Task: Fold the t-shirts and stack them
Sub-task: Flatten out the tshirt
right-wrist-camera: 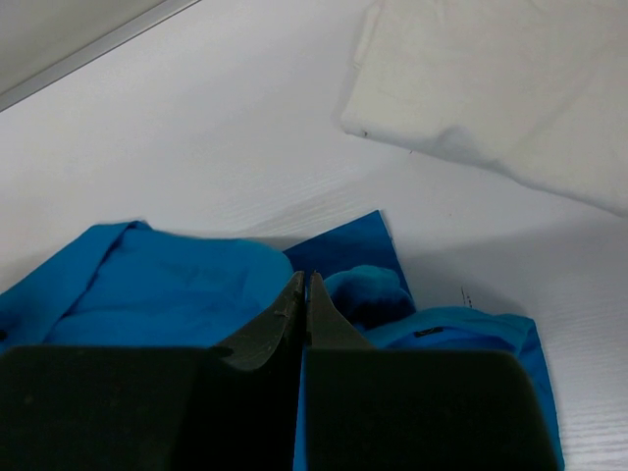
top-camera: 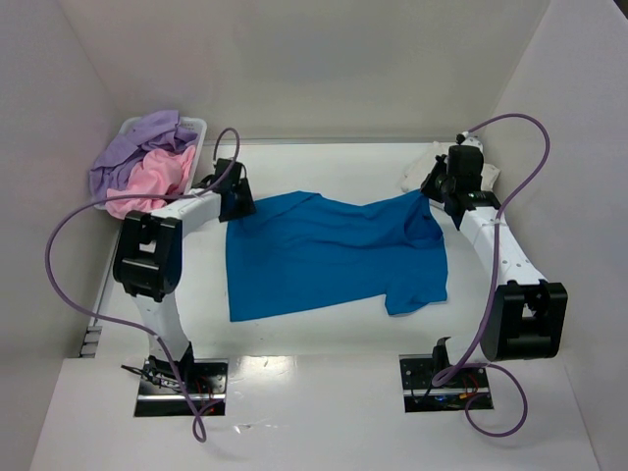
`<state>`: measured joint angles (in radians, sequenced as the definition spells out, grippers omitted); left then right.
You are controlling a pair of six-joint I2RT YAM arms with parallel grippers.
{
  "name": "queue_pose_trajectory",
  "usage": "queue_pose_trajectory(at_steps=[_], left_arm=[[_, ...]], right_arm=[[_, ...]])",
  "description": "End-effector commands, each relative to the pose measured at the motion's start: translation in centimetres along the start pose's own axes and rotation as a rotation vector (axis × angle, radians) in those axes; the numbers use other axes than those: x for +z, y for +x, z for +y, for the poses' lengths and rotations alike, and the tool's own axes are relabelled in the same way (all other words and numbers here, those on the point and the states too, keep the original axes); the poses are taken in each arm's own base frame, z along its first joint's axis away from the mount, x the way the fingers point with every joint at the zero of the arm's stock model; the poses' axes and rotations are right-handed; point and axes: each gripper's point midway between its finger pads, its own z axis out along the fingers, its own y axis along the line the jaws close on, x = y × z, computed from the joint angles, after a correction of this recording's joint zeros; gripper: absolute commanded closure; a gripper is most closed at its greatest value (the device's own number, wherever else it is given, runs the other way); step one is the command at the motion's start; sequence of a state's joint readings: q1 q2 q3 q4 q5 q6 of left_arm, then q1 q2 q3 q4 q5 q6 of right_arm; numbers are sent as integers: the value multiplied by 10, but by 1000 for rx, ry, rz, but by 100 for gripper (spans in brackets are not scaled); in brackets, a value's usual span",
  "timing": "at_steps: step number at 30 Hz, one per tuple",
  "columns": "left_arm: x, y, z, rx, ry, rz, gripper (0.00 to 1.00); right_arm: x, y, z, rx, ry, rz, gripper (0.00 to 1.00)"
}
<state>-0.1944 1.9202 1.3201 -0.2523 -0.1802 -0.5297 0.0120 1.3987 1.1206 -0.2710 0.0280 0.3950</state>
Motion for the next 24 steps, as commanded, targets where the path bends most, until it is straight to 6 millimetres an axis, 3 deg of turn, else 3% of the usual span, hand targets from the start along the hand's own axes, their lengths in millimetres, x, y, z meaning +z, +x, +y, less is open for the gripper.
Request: queue_pose_trajectory(at_steps=[1, 5, 13, 24], left_arm=[[-22, 6, -14, -32, 80, -8, 34], [-17, 27, -11, -27, 71, 45, 34], [-8, 34, -17, -27, 79, 63, 44], [0, 46, -3, -28, 6, 94, 53]], right_arm=[[1, -15, 1, -7, -14, -59, 100], [4, -13, 0, -7, -10, -51, 100], [4, -13, 0, -7, -10, -51, 100], [4, -13, 0, -7, -10, -51, 100]])
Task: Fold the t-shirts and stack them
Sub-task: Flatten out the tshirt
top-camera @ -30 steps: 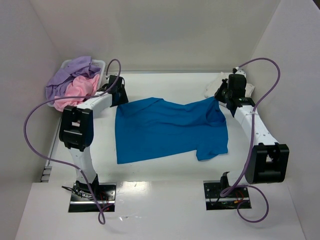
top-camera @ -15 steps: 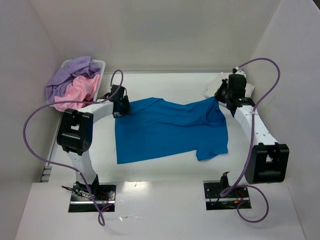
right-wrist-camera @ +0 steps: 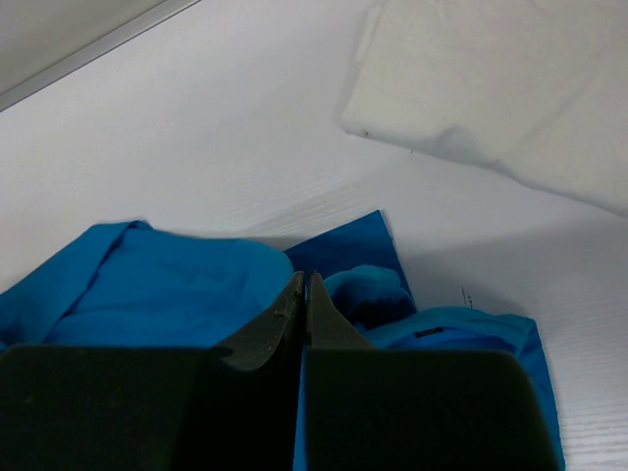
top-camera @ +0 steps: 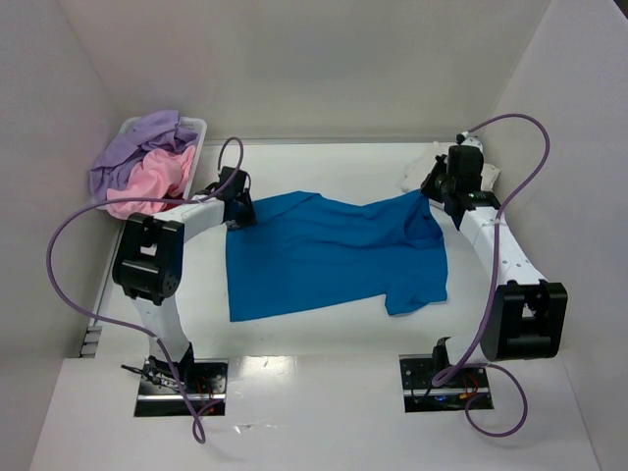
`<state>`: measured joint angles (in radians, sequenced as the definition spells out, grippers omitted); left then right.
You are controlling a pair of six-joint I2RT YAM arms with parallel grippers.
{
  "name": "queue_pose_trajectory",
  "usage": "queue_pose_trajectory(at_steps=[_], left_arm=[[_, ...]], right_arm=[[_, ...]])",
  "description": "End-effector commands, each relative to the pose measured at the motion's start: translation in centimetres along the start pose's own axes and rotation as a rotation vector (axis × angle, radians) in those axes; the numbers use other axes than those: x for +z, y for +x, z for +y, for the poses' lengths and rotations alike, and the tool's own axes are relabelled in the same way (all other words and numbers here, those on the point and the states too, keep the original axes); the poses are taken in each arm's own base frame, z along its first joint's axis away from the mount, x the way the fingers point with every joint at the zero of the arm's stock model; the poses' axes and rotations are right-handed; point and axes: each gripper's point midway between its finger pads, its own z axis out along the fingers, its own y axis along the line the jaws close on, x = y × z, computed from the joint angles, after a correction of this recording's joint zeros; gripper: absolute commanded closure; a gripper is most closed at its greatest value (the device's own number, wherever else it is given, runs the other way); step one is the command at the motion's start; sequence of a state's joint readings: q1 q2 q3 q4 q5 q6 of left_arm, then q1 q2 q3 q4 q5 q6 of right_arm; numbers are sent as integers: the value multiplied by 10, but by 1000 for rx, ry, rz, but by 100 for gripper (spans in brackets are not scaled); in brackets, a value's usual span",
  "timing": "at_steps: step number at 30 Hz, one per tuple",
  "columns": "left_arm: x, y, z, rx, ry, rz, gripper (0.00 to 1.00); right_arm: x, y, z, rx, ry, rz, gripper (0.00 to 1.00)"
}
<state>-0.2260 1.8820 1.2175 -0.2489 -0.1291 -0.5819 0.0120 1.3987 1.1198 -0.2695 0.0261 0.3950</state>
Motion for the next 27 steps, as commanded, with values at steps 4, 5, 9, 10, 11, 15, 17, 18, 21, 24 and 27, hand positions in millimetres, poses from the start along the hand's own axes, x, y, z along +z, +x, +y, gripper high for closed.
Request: queue_pose_trajectory(at_steps=[4, 5, 9, 10, 11, 15, 17, 18, 21, 24, 27], left_arm=[[10, 9, 14, 16, -74, 23, 52], [10, 7, 13, 15, -69, 15, 52], [18, 12, 15, 17, -79, 32, 52], [18, 12, 15, 26, -79, 32, 52], [18, 12, 15, 26, -79, 32, 54], [19, 6, 12, 25, -74, 23, 71], [18, 4, 13, 26, -85, 18, 86], [18, 4, 13, 26, -85, 18, 90], [14, 2, 15, 35, -93, 14, 94], [8, -5, 12, 42, -86, 3, 87], [-2, -14, 8, 47, -72, -25, 77]], right_arm=[[4, -13, -1, -7, 1, -55, 100], [4, -13, -1, -7, 1, -55, 100], [7, -11, -3, -7, 4, -46, 100], [7, -11, -3, -7, 4, -46, 100], [7, -11, -3, -7, 4, -46, 100], [7, -11, -3, -16, 5, -46, 100], [7, -11, -3, -16, 5, -46, 100], [7, -11, -3, -16, 5, -46, 100], [7, -11, -3, -16, 5, -46, 100], [7, -11, -3, -16, 5, -46, 100], [7, -11, -3, -16, 5, -46, 100]])
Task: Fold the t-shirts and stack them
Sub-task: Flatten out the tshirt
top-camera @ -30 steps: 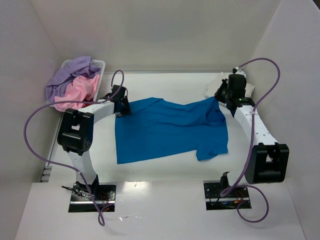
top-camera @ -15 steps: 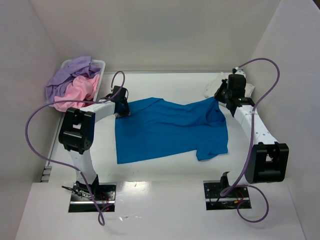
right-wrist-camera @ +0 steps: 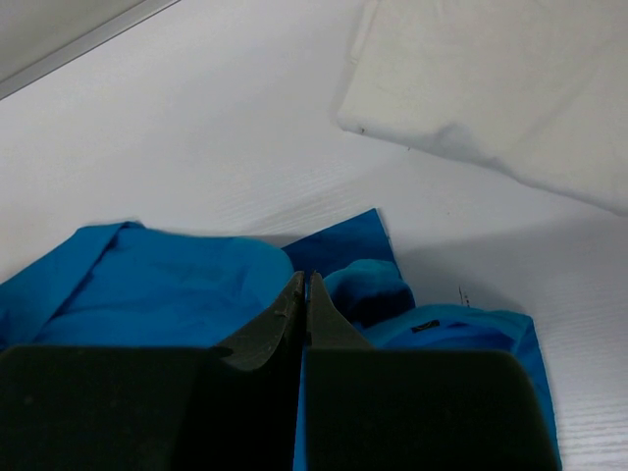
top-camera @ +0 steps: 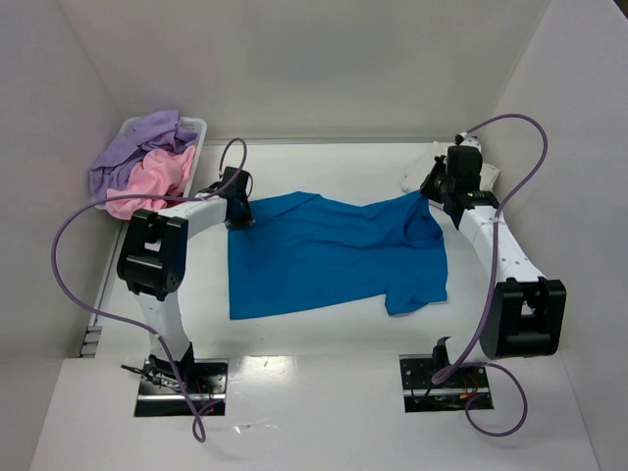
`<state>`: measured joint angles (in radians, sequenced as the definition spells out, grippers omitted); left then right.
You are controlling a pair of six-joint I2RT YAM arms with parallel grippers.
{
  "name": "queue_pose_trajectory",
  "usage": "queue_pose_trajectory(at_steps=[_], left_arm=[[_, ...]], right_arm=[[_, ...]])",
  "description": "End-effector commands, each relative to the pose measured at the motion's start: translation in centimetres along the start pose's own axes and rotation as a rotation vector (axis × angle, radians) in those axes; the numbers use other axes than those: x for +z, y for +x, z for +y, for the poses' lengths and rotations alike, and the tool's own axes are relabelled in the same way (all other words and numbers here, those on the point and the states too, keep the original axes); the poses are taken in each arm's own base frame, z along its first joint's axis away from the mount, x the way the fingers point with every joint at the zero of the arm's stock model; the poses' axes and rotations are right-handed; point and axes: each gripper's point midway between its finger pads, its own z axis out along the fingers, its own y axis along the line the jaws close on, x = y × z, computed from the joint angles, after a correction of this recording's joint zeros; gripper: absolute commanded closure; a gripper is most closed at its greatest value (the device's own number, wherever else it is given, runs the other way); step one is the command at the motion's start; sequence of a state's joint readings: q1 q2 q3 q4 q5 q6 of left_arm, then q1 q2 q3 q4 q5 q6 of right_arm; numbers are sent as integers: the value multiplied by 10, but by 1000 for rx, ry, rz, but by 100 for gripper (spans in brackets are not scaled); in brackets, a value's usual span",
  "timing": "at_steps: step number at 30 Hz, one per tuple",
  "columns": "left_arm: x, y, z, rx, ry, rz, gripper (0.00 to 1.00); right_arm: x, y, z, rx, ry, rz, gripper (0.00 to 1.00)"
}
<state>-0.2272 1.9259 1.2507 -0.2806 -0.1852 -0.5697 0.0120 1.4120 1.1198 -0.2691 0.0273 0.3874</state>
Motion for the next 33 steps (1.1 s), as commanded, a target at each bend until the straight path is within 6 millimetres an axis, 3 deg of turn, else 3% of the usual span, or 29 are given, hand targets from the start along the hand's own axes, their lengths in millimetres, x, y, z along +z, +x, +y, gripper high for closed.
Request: queue_pose_trajectory(at_steps=[1, 10, 15, 21, 22, 26, 29, 33], left_arm=[[-12, -14, 2, 39, -17, -33, 68], [-10, -12, 1, 42, -15, -18, 65], [-8, -13, 0, 42, -15, -17, 73], [-2, -8, 2, 45, -24, -1, 94], [-6, -14, -1, 51, -15, -18, 95], [-20, -24, -1, 68, -16, -35, 95], [-30, -35, -5, 62, 0, -68, 89], [-34, -34, -5, 71, 8, -64, 90]], right_arm=[[3, -14, -1, -8, -2, -58, 100], [3, -14, -1, -8, -2, -58, 100], [3, -14, -1, -8, -2, -58, 100], [3, -14, -1, -8, -2, -58, 100], [3, -14, -1, -8, -2, -58, 100], [3, -14, -1, -8, -2, -58, 100], [3, -14, -1, -8, -2, -58, 100], [3, -14, -1, -8, -2, -58, 100]])
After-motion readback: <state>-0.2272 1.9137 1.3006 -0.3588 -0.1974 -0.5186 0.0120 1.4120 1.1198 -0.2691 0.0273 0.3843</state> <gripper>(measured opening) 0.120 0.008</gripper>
